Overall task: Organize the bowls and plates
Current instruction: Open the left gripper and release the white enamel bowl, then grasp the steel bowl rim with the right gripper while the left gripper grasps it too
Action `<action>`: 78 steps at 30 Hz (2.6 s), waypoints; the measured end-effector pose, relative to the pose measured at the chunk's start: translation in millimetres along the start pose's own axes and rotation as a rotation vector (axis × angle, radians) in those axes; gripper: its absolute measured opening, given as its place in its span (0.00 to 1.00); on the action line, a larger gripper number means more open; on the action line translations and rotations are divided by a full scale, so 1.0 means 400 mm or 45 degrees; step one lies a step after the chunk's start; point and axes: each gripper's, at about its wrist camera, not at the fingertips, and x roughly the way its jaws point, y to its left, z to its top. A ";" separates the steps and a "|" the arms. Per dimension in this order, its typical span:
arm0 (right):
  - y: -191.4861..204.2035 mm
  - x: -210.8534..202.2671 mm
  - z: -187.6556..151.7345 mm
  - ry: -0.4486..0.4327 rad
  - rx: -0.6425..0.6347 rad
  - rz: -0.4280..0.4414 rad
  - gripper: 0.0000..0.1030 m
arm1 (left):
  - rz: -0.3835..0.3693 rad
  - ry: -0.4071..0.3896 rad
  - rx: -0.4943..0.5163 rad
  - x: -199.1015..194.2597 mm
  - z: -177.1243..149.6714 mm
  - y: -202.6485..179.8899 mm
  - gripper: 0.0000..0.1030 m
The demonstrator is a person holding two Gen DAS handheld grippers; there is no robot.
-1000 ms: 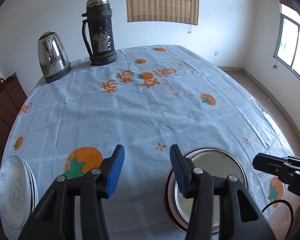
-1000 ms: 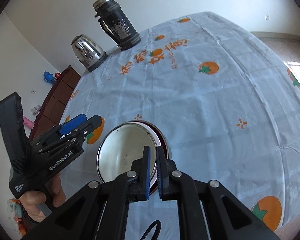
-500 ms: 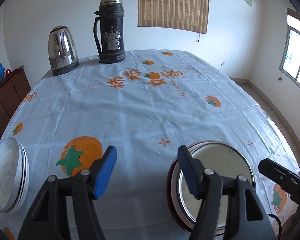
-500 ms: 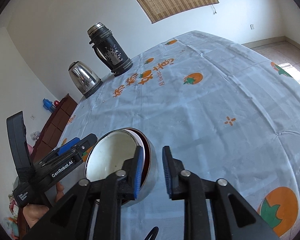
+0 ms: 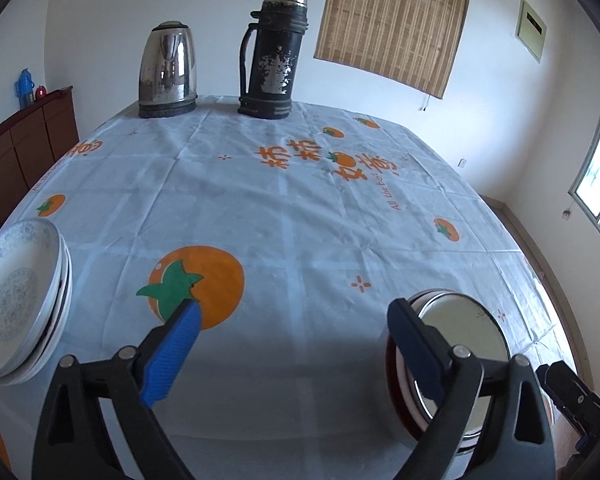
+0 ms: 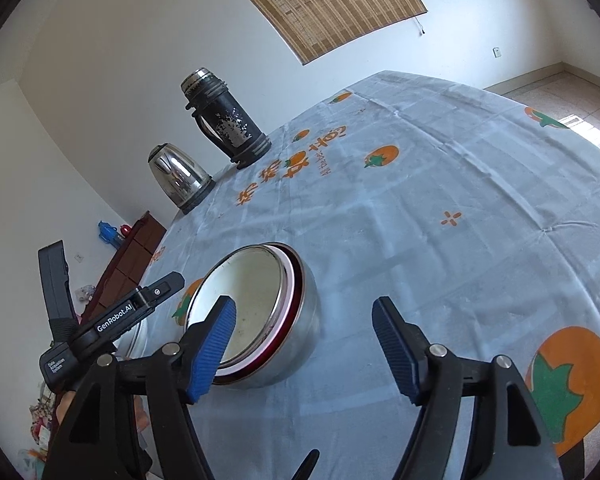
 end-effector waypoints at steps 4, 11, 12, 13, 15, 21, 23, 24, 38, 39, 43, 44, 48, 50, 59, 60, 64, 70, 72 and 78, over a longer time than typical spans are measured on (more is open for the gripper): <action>0.012 -0.005 -0.008 -0.019 -0.019 -0.049 0.74 | 0.002 0.005 -0.021 0.001 -0.009 0.004 0.97; 0.006 0.029 -0.017 0.054 0.035 -0.040 0.75 | 0.049 0.046 0.014 0.026 -0.031 -0.025 1.00; 0.004 0.032 -0.019 0.057 0.039 -0.038 0.75 | 0.049 0.047 0.010 0.027 -0.031 -0.026 1.00; 0.005 0.036 -0.019 0.057 0.036 -0.034 0.75 | 0.046 0.051 0.006 0.028 -0.030 -0.027 1.00; 0.008 0.041 -0.021 0.058 0.027 -0.036 0.75 | 0.052 0.059 -0.002 0.029 -0.028 -0.027 1.00; 0.019 0.050 -0.016 0.041 0.001 -0.047 0.75 | 0.063 0.048 0.015 0.012 -0.022 -0.041 1.00; 0.021 0.050 -0.014 0.039 -0.002 -0.040 0.75 | 0.028 0.045 0.012 0.006 -0.019 -0.048 1.00; 0.020 0.049 -0.014 0.035 0.000 -0.041 0.75 | 0.019 0.049 0.016 0.007 -0.019 -0.053 1.00; 0.035 0.057 -0.007 0.017 -0.025 -0.073 0.75 | 0.116 0.130 0.106 0.048 -0.049 -0.091 1.00; 0.033 0.063 -0.007 0.026 -0.016 -0.072 0.75 | 0.123 0.131 0.107 0.049 -0.051 -0.091 1.00; 0.026 0.084 -0.011 0.066 0.005 -0.068 0.75 | 0.143 0.139 0.099 0.059 -0.054 -0.086 0.99; 0.026 0.086 -0.013 0.069 0.006 -0.069 0.75 | 0.142 0.147 0.097 0.062 -0.056 -0.086 0.98; 0.032 0.099 -0.015 0.080 0.001 -0.090 0.74 | 0.123 0.188 0.095 0.079 -0.065 -0.089 0.94; 0.033 0.104 -0.016 0.091 0.003 -0.087 0.73 | 0.101 0.200 0.082 0.083 -0.067 -0.088 0.92; 0.029 0.147 -0.026 0.176 0.044 -0.080 0.52 | 0.024 0.251 0.064 0.094 -0.075 -0.105 0.70; 0.029 0.151 -0.027 0.181 0.049 -0.079 0.52 | 0.016 0.259 0.067 0.096 -0.077 -0.108 0.69; 0.024 0.160 -0.025 0.192 0.070 -0.085 0.50 | -0.022 0.275 0.057 0.099 -0.081 -0.117 0.61; 0.019 0.163 -0.021 0.198 0.084 -0.083 0.47 | -0.102 0.285 0.017 0.105 -0.081 -0.128 0.37; 0.016 0.168 -0.019 0.199 0.090 -0.086 0.47 | -0.111 0.278 0.021 0.105 -0.081 -0.131 0.35; 0.013 0.169 -0.020 0.206 0.097 -0.078 0.47 | -0.158 0.272 0.007 0.104 -0.082 -0.128 0.27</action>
